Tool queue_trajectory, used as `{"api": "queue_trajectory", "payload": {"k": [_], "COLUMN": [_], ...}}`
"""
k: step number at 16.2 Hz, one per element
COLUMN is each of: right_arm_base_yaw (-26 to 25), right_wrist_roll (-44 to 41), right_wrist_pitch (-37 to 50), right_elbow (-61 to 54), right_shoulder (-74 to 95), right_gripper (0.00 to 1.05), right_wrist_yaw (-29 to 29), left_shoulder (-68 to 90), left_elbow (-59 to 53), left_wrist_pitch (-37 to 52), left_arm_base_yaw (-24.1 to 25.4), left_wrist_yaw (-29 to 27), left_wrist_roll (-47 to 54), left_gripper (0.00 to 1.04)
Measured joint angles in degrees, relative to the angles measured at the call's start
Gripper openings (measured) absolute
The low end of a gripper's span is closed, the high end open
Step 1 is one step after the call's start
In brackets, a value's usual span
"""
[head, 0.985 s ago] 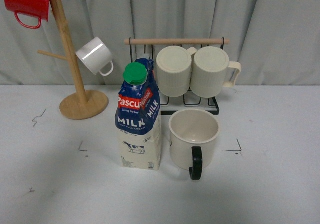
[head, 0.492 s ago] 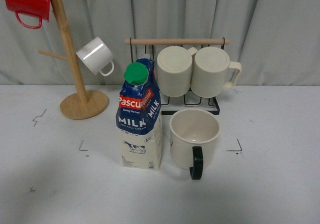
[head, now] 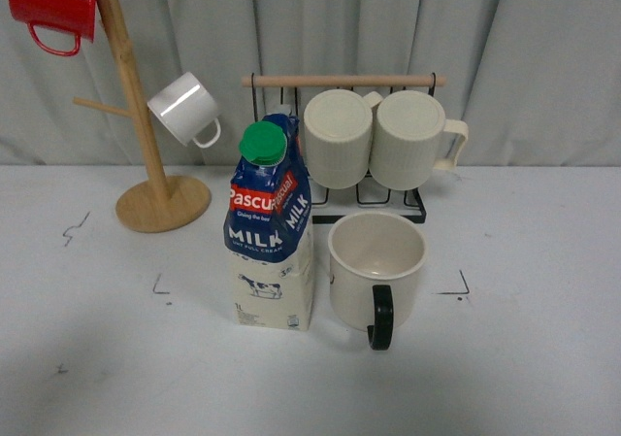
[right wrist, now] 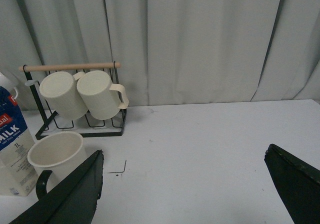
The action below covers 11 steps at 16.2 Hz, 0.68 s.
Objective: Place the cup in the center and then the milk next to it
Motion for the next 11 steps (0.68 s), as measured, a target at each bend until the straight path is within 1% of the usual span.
{"api": "queue_trajectory", "payload": {"k": [3,5,11], "right_arm_base_yaw": [0.00,0.00,0.00], "right_wrist_roll": [0.00,0.00,0.00], "right_wrist_pitch": [-0.02,-0.02,0.00], "right_elbow": [0.00,0.00,0.00], "right_shoulder": [0.00,0.00,0.00], "right_gripper": [0.98,0.98,0.98], "right_wrist_yaw": [0.00,0.00,0.00], "left_shoulder": [-2.45,-8.52,-14.62], "left_elbow": [0.00,0.00,0.00], "left_wrist_pitch": [-1.42,-7.74,-14.10], "left_arm_base_yaw": [0.00,0.00,0.00], "left_wrist_yaw": [0.00,0.00,0.00], "left_wrist_roll": [0.00,0.00,0.02], "left_gripper": [0.02,0.02,0.02]}}
